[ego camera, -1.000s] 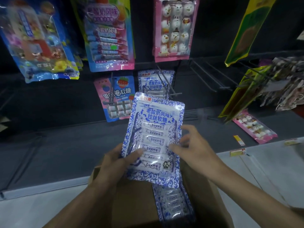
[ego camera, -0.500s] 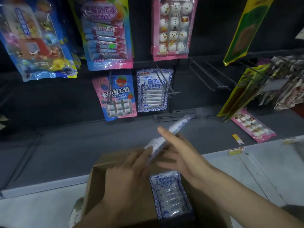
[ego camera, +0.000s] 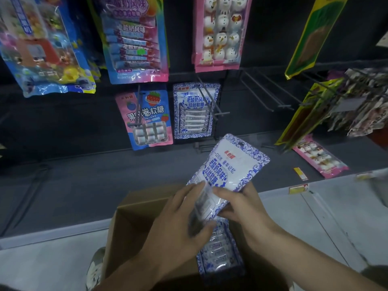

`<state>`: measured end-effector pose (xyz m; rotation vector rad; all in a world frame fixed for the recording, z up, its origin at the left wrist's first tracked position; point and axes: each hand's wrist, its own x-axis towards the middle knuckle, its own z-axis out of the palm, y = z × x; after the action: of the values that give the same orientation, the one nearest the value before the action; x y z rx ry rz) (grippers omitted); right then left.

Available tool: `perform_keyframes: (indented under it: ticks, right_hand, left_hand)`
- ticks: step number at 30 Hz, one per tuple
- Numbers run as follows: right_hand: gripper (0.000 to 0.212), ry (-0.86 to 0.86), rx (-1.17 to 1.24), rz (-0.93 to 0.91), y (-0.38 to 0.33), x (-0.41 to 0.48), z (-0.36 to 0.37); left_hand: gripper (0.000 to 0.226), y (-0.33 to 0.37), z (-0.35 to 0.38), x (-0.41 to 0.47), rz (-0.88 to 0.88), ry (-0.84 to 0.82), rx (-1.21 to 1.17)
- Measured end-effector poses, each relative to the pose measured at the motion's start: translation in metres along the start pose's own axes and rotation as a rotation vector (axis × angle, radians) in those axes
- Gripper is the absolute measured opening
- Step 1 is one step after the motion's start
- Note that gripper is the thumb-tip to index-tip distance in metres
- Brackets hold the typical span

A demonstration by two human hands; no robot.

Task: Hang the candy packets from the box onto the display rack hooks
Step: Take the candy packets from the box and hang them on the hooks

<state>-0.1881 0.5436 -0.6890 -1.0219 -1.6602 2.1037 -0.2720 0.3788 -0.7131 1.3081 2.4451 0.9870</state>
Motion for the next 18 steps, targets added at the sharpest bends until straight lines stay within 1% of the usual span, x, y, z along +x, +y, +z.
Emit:
perform_keyframes:
  ticks: [2, 3, 4, 5, 6, 7, 8, 10, 12, 13, 14, 15, 16, 18]
  right_hand:
    - [0.041, -0.029, -0.053, -0.044, 0.0, -0.009, 0.008]
    - [0.044, -0.066, -0.066, -0.063, 0.001, -0.013, 0.009]
    - [0.05, -0.114, -0.081, -0.074, 0.0, -0.018, 0.012]
    - [0.055, -0.172, -0.109, -0.068, -0.002, -0.023, 0.014]
    - [0.057, -0.221, -0.148, -0.051, -0.004, -0.027, 0.015]
    - [0.056, -0.243, -0.182, -0.045, -0.006, -0.028, 0.013]
    - [0.052, -0.23, -0.211, -0.055, -0.007, -0.027, 0.011]
    - [0.046, -0.13, -0.291, -0.091, -0.006, -0.014, 0.002]
    - [0.06, -0.01, -0.378, -0.13, -0.006, 0.005, -0.009]
    - [0.068, 0.044, -0.417, -0.146, -0.007, 0.015, -0.015]
    - [0.074, 0.079, -0.412, -0.158, -0.012, 0.024, -0.02]
    - [0.078, 0.097, -0.354, -0.155, -0.018, 0.033, -0.024]
    - [0.081, 0.087, -0.274, -0.151, -0.023, 0.043, -0.029]
    - [0.083, 0.009, -0.154, -0.152, -0.034, 0.057, -0.035]
  left_hand:
    - [0.096, 0.001, 0.003, 0.004, -0.017, -0.069, -0.123]
    - [0.096, 0.002, 0.006, 0.005, -0.032, -0.074, -0.201]
    - [0.087, 0.003, 0.008, 0.007, -0.075, -0.054, -0.318]
    - [0.07, 0.005, 0.008, 0.009, -0.15, 0.005, -0.465]
    - [0.053, 0.004, 0.008, 0.012, -0.242, 0.061, -0.626]
    - [0.044, 0.003, 0.007, 0.014, -0.326, 0.099, -0.746]
    - [0.041, 0.0, 0.006, 0.017, -0.403, 0.135, -0.819]
    - [0.038, -0.012, 0.006, 0.023, -0.532, 0.147, -0.909]
    - [0.034, -0.022, 0.005, 0.027, -0.618, 0.114, -1.059]
    - [0.04, -0.025, 0.004, 0.028, -0.641, 0.078, -1.133]
    - [0.046, -0.026, 0.002, 0.029, -0.654, 0.034, -1.187]
    - [0.049, -0.025, 0.0, 0.03, -0.643, -0.004, -1.212]
    - [0.049, -0.024, -0.001, 0.032, -0.63, -0.041, -1.221]
    - [0.048, -0.023, -0.003, 0.038, -0.602, -0.102, -1.22]
